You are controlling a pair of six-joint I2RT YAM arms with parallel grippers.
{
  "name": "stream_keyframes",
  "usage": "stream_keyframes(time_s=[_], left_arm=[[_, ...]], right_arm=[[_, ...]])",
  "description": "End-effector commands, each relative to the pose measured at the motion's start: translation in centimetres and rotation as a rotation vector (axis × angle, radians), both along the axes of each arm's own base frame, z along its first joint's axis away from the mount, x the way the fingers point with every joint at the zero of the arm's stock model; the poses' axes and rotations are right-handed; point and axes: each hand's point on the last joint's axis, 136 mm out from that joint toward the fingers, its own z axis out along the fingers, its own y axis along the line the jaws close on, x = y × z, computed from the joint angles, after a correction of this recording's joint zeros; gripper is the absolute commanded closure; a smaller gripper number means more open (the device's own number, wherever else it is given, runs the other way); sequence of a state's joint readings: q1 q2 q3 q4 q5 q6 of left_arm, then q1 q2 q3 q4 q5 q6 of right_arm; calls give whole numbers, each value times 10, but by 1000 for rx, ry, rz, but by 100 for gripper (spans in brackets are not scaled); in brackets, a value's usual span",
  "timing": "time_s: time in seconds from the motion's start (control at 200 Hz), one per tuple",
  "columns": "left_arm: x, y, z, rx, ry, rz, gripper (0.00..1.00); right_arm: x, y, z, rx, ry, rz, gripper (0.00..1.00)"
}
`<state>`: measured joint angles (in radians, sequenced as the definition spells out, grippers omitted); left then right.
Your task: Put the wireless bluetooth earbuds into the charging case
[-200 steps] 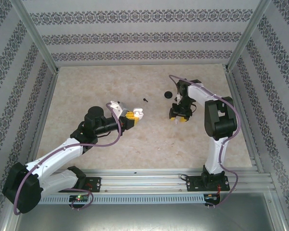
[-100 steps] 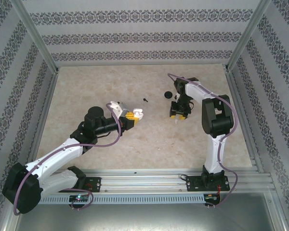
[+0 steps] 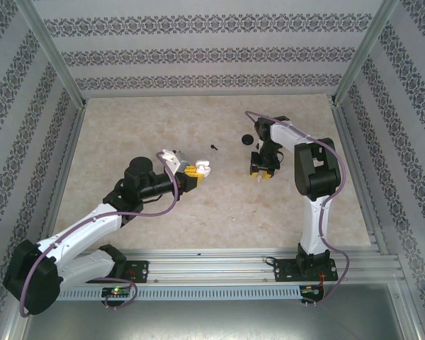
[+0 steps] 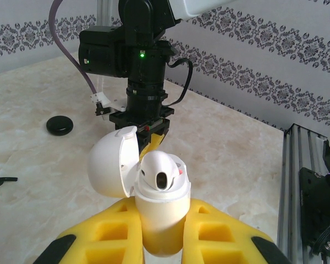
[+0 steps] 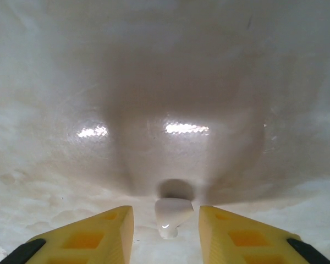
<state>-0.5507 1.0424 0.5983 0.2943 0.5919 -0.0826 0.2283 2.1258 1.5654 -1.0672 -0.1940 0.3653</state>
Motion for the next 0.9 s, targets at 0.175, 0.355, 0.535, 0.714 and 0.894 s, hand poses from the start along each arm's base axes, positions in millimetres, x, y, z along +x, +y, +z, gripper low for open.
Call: stream_keyframes(time_s=[0.175,0.355,0.535,0.714,0.894], left_arm=[[-8,-4,9,-5,-27,-38,100],[-8,-4,12,-7,-32,-36,100],[-8,-6,21,-30,-35,-41,100],[-4,-11,32,-46,-53,-56,100],[0,-19,46,-65,-79,-76,100]], right_arm=[[-11,-2,-12,-40,49,20,70],[-8,-2,-9,-35,31,18,76],[-9,1,8,-11,-3,34,79],[-9,3,38,7,-80,55,81],[-11,12,79,30,-191,84,82]])
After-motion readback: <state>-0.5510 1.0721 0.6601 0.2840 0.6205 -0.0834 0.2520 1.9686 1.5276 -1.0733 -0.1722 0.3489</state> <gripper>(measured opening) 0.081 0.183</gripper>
